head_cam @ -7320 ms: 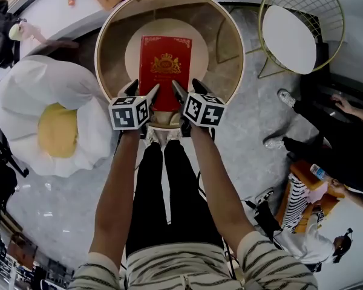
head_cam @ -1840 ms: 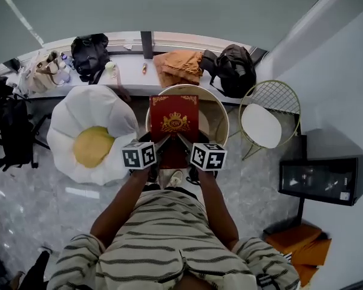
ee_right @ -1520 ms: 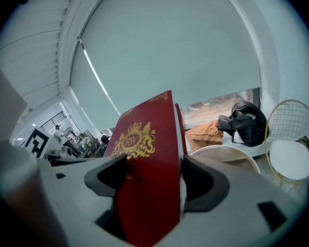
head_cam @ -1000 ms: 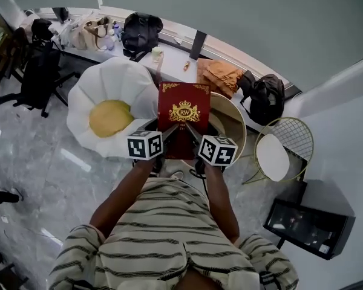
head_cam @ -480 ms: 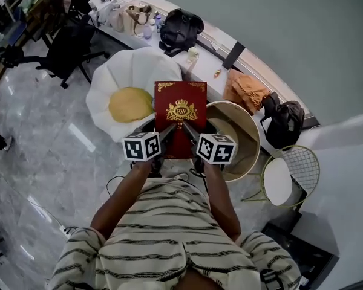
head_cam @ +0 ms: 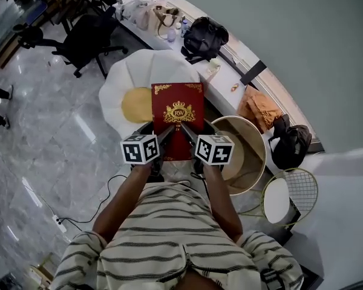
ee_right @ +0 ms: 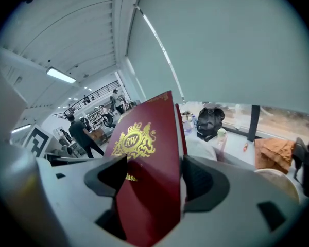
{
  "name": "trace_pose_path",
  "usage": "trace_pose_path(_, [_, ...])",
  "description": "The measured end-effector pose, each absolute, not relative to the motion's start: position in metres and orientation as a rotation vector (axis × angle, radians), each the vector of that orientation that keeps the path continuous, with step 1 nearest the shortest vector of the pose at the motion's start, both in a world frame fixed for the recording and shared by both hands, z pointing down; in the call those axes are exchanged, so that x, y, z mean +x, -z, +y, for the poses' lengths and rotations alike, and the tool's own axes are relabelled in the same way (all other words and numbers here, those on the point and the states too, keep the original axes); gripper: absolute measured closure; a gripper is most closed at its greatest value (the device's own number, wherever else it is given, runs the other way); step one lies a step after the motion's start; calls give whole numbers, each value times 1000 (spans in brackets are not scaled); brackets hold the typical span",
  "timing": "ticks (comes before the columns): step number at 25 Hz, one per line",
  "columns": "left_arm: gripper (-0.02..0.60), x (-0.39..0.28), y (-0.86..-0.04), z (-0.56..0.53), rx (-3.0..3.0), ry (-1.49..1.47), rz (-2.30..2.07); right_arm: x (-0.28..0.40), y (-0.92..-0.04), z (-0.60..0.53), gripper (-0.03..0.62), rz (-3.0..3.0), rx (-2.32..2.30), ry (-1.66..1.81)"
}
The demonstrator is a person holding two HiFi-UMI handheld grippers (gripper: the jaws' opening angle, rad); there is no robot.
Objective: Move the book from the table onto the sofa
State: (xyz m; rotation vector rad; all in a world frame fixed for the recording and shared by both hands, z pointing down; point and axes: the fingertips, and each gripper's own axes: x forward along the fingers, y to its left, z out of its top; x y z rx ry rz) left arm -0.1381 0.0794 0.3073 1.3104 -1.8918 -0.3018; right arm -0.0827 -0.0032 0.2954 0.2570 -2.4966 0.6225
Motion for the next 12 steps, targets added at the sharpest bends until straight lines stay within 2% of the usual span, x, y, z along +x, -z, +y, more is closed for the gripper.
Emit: trace_pose_path(12, [244, -223, -326, 132, 1191, 424, -1923, -179, -309, 43, 241, -2466, 113, -518])
